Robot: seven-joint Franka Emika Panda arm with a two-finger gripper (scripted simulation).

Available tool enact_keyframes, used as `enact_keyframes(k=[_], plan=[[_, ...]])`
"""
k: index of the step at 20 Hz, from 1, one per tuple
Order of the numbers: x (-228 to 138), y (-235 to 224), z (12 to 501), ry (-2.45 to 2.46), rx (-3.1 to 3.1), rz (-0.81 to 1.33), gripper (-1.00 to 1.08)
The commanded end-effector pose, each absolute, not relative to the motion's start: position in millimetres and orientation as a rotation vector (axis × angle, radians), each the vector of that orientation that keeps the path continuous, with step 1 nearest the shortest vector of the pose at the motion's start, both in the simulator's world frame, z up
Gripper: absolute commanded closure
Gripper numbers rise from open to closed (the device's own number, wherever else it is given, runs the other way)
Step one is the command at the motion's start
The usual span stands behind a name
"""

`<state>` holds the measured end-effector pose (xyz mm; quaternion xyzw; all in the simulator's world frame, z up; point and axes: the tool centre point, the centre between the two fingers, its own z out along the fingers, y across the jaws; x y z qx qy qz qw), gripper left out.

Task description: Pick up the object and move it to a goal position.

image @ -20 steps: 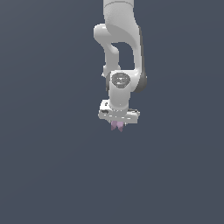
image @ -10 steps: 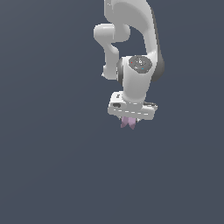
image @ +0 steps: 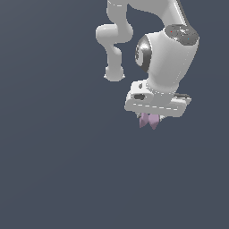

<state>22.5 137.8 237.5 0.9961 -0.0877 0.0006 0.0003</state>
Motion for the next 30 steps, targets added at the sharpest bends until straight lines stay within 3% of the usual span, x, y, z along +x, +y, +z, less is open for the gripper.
enact_keyframes(k=[1,17,30], plan=[[29.8,149.6,255.6,-0.277,3.128,0.000,1.08],[67.6,204.2,337.6,-0.277,3.129,0.000,1.08],[82.4,223.4,365.8,-0.277,3.129,0.000,1.08]])
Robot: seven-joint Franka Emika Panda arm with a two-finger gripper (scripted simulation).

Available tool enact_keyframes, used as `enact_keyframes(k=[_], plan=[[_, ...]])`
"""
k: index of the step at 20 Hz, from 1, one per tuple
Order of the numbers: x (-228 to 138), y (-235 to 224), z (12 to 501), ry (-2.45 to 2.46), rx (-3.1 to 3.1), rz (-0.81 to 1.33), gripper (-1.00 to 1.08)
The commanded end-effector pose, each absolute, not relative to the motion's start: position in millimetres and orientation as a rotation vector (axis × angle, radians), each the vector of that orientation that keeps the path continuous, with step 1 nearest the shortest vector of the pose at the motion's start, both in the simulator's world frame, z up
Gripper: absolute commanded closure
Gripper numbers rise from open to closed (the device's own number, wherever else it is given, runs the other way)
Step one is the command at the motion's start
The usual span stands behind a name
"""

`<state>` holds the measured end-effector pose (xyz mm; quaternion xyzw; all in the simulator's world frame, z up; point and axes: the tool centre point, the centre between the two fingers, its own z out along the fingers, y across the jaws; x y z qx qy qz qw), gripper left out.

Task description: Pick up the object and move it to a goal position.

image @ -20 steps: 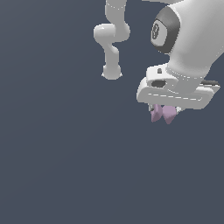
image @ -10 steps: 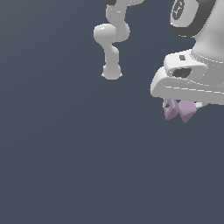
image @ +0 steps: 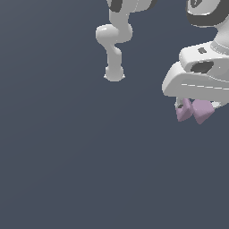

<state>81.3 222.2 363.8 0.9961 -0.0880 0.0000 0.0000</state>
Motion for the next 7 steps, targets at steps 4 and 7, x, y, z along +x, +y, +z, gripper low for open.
enact_keyframes(k=[4,7], plan=[[83.8,225.1,368.2,-0.277,3.129,0.000,1.08],[84.2,225.4,368.8,-0.277,3.129,0.000,1.08]])
